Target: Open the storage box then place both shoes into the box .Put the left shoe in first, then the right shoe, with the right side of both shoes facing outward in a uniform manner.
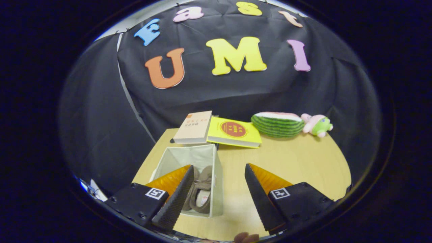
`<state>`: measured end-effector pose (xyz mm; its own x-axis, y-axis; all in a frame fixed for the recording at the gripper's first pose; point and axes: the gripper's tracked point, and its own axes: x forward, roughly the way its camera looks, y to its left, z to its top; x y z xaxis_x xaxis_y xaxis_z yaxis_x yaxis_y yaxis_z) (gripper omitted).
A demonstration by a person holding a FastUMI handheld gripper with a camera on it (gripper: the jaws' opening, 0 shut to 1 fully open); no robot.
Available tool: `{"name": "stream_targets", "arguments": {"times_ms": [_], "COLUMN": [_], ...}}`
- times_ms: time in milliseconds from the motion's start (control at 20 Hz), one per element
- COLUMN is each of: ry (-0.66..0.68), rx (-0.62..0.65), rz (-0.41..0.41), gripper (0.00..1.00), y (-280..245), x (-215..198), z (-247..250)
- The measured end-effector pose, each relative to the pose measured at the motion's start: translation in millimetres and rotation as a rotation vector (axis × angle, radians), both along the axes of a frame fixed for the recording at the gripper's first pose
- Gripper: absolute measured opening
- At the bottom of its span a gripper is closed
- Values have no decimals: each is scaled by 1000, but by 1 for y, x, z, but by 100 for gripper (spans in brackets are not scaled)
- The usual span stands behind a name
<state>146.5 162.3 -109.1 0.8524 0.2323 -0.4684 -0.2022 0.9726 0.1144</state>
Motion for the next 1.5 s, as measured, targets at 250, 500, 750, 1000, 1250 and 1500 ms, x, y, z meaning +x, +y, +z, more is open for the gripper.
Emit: {"name": "stream_targets", "arguments": {"times_ms": [250,500,750,1000,1250,1500], "ry": [-131,-366,-539,-600,-626,-568], "rx": [32,62,73,53,77,42], "rz": [-40,-118,-194,-173,-153,-136], "gripper": [99,99,99,99,100,100], "y": [-27,-64,-106,-124,-122,-115], "x": [-46,-84,-114,-139,-151,-145], "z": [41,93,111,103,104,89]}}
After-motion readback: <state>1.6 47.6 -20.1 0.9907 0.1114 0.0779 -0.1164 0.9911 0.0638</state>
